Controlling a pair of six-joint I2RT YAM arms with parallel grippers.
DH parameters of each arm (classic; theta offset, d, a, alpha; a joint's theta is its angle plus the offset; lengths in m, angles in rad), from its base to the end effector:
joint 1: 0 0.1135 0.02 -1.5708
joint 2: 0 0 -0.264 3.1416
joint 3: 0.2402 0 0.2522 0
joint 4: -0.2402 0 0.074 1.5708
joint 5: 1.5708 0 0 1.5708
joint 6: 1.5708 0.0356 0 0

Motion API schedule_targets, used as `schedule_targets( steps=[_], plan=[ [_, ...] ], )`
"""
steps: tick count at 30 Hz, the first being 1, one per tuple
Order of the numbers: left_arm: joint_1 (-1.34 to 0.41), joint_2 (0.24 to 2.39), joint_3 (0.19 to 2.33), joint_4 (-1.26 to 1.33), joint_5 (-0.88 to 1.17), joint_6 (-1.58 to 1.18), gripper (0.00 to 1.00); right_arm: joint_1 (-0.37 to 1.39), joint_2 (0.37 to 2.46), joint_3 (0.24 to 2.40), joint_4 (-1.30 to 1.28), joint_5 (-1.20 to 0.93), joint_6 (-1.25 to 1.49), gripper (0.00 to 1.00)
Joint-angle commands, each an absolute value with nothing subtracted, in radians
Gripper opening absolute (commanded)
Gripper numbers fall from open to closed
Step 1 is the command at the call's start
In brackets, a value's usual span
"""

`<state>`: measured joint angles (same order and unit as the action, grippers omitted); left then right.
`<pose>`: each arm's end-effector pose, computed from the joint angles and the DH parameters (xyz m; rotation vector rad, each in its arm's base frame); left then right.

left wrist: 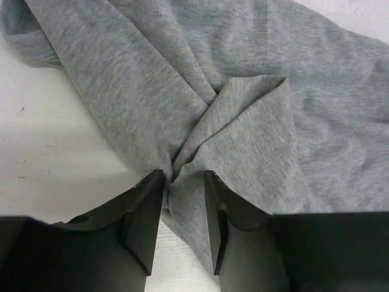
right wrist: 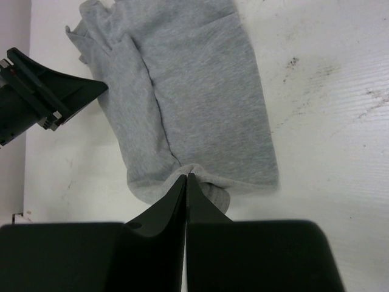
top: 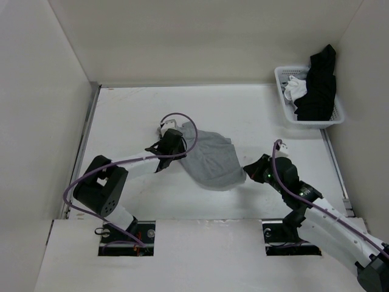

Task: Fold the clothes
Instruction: Flatten the tank top out

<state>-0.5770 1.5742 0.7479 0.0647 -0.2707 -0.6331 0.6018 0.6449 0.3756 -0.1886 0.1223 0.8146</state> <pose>0.2645 -0.1608 0.1633 -0.1997 2.3088 -0.3044 0.1337 0.0865 0.2165 0.3041 2.0902 0.7558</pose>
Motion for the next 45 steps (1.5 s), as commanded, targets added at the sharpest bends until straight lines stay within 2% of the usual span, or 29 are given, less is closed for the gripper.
schedule_targets(
  steps=[1,6,15,19,23,28,29,31,35,38,41,45],
  plan=[
    [-0.581,1.502,0.741,0.067,-0.291,-0.640,0.35,0.599,0.661,0.377,-0.110,0.104,0.795,0.02],
    [-0.582,1.514,0.752,0.067,-0.296,-0.629,0.35,0.599,0.664,0.371,-0.100,0.104,0.798,0.03],
    [-0.604,1.552,0.770,0.049,-0.308,-0.629,0.19,0.599,0.649,0.367,-0.101,0.101,0.795,0.03],
    [-0.611,1.488,0.773,0.023,-0.321,-0.640,0.05,0.597,0.669,0.373,-0.092,0.101,0.789,0.02],
    [-0.654,1.285,0.816,-0.139,-0.322,-0.686,0.00,0.594,0.647,0.426,-0.112,0.100,0.740,0.01],
    [-0.711,0.973,0.900,-0.630,-0.325,-0.853,0.00,0.613,0.583,0.448,-0.192,0.115,0.761,0.00],
    [-0.723,0.915,0.923,-0.743,-0.324,-0.891,0.00,0.625,0.574,0.430,-0.204,0.117,0.778,0.00],
    [-0.734,0.836,0.969,-0.929,-0.327,-0.955,0.07,0.646,0.568,0.387,-0.221,0.129,0.813,0.00],
    [-0.699,0.781,0.980,-1.086,-0.409,-0.979,0.30,0.671,0.638,0.351,-0.219,0.140,0.857,0.00],
    [-0.645,0.805,0.962,-1.007,-0.469,-0.931,0.39,0.705,0.673,0.377,-0.229,0.176,0.856,0.00],
    [-0.610,0.891,0.899,-0.808,-0.453,-0.856,0.41,0.722,0.696,0.402,-0.238,0.213,0.845,0.00],
    [-0.581,1.116,0.853,-0.539,-0.364,-0.769,0.42,0.713,0.759,0.420,-0.224,0.219,0.818,0.01]
  ],
)
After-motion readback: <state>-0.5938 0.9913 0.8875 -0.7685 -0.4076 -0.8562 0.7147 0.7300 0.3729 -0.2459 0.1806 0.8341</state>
